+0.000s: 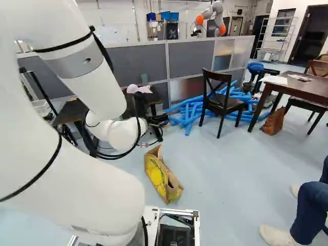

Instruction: Pick up the bag on the ground and place it on the table

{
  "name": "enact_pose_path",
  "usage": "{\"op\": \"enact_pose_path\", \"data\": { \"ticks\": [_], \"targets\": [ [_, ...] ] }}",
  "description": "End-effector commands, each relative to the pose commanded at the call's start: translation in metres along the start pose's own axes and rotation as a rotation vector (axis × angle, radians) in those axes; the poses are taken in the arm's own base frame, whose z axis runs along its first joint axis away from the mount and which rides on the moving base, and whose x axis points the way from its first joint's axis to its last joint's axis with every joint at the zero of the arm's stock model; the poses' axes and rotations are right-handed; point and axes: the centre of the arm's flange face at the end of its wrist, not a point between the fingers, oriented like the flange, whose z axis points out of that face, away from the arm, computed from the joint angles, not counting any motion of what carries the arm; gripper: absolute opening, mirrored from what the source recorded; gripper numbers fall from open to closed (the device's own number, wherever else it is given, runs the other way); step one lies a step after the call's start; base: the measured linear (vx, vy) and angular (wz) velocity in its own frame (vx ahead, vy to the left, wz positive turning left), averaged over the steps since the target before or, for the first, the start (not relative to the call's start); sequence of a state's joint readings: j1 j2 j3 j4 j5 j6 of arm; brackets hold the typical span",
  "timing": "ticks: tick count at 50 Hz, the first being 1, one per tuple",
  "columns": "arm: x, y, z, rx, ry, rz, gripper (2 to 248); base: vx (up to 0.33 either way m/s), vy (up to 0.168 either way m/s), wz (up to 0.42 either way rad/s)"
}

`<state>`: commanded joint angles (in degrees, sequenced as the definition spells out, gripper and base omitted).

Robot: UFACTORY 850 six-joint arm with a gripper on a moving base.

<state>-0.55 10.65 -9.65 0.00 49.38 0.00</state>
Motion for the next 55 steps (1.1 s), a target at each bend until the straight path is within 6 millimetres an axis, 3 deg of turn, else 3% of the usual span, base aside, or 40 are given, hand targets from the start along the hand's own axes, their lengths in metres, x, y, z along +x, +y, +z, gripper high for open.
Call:
{"op": "enact_pose_path", "data": {
  "ticks": [18,55],
  "targets": [
    [0.002,0.004,0.034,-0.009,-0.082,0.004,247,0.000,0.000,0.000],
    [-0.019,0.006,0.114,0.013,-0.292,-0.018,247,0.000,0.000,0.000]
  ]
}}
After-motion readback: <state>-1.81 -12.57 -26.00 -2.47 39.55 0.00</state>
